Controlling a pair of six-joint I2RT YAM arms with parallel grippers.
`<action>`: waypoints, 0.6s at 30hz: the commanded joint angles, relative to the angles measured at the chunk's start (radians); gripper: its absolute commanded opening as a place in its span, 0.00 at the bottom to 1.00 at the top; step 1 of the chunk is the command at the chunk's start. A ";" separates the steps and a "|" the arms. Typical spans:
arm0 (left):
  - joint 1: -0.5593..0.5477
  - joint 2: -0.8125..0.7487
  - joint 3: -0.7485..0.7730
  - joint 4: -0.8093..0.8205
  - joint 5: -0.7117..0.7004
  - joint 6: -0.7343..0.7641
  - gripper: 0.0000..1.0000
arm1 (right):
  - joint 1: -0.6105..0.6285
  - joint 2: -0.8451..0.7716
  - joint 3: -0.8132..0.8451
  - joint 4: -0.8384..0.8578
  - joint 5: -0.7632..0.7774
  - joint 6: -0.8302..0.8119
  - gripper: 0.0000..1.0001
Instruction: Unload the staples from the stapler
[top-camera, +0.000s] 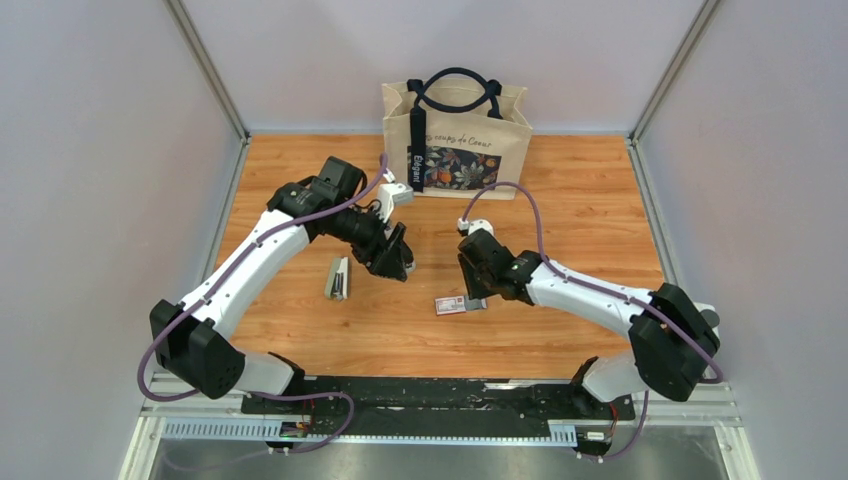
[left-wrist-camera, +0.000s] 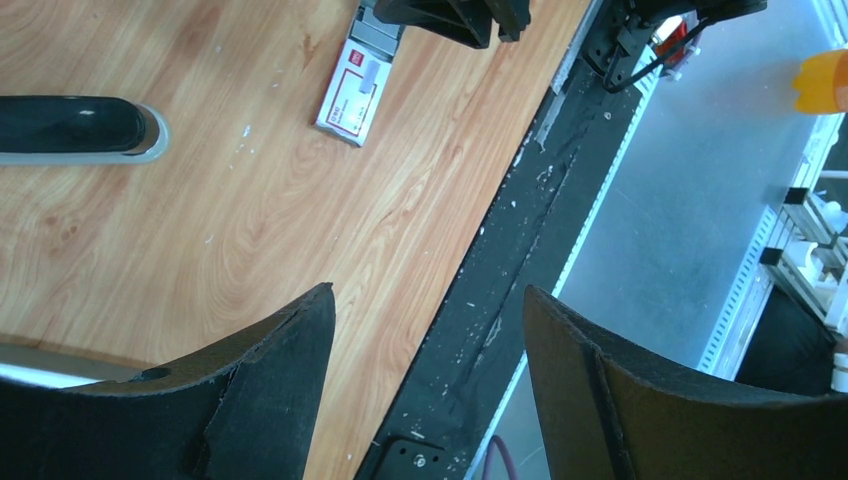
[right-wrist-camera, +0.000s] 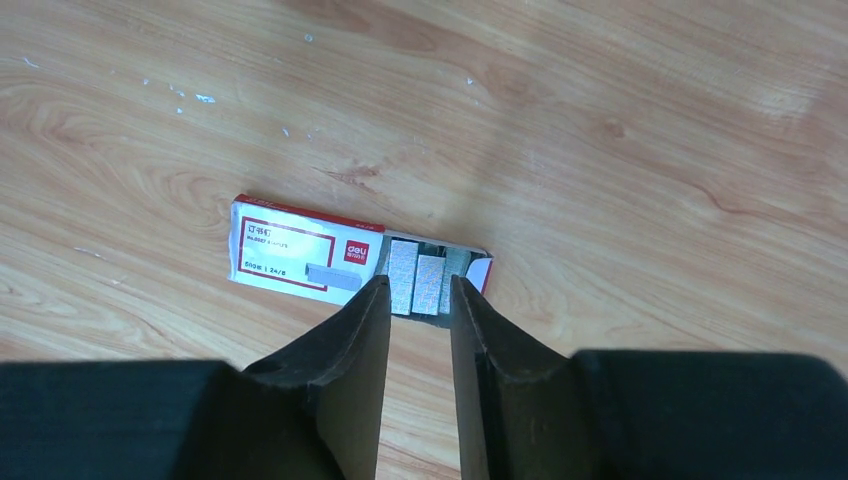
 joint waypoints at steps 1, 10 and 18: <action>-0.034 -0.002 0.008 0.007 0.002 0.052 0.77 | -0.022 -0.042 -0.002 -0.018 0.034 0.011 0.32; -0.173 0.159 -0.008 0.029 -0.142 0.202 0.75 | -0.137 -0.092 -0.101 0.010 -0.062 0.055 0.27; -0.229 0.318 0.016 0.096 -0.241 0.330 0.71 | -0.220 -0.082 -0.163 0.077 -0.183 0.069 0.23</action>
